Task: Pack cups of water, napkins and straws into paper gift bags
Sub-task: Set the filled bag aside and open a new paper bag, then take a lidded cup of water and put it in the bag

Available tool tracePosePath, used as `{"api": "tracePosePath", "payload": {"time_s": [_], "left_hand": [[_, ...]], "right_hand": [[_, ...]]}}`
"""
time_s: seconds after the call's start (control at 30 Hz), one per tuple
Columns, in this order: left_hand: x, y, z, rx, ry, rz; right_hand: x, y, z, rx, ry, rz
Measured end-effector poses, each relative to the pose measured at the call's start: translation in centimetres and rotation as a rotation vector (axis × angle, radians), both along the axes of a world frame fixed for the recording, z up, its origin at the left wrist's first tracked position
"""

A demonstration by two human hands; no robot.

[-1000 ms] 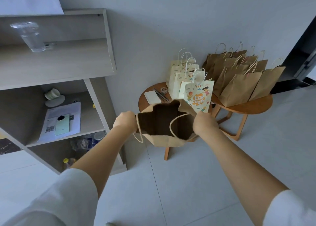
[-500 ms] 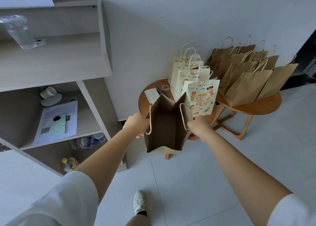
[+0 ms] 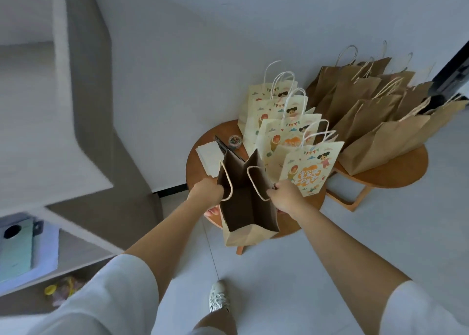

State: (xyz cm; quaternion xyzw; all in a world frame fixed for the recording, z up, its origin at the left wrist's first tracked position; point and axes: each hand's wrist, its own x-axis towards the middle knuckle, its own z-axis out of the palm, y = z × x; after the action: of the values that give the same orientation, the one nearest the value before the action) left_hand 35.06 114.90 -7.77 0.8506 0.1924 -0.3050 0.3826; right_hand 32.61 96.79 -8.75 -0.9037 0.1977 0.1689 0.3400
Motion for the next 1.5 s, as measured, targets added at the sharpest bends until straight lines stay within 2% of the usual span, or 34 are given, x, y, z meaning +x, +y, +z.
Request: {"api": "tracePosePath", "payload": {"time_s": [0.27, 0.43, 0.5, 0.67, 0.73, 0.93, 1.13, 1.27, 1.5], "left_hand": [[5.5, 0.0, -1.9, 0.091, 0.016, -0.067], [5.3, 0.2, -1.5, 0.113, -0.020, -0.094], [4.5, 0.3, -0.8, 0.154, -0.098, -0.130], [0.3, 0.4, 2.5, 0.413, -0.324, -0.313], [-2.0, 1.0, 4.5, 0.457, -0.404, -0.307], [-9.3, 6.8, 13.6, 0.522, -0.592, -0.156], [-12.8, 17.9, 19.5, 0.618, -0.639, 0.142], [-12.2, 26.2, 19.7, 0.668, -0.584, 0.245], [-5.1, 40.6, 17.8, 0.621, -0.560, 0.427]], "right_hand": [[5.5, 0.3, -1.5, -0.013, 0.078, -0.005], [5.3, 0.3, -0.5, -0.005, 0.007, 0.034], [4.6, 0.6, 0.9, -0.027, -0.065, 0.061], [1.5, 2.4, 5.2, 0.022, -0.273, 0.181], [-0.2, 4.0, 7.0, 0.070, -0.340, 0.227], [-4.3, 12.0, 14.6, 0.234, -0.632, 0.429], [-6.2, 21.0, 21.5, 0.299, -0.905, 0.590], [-4.8, 27.5, 23.2, 0.296, -0.929, 0.693], [2.0, 41.5, 22.4, 0.240, -0.737, 0.863]]}}
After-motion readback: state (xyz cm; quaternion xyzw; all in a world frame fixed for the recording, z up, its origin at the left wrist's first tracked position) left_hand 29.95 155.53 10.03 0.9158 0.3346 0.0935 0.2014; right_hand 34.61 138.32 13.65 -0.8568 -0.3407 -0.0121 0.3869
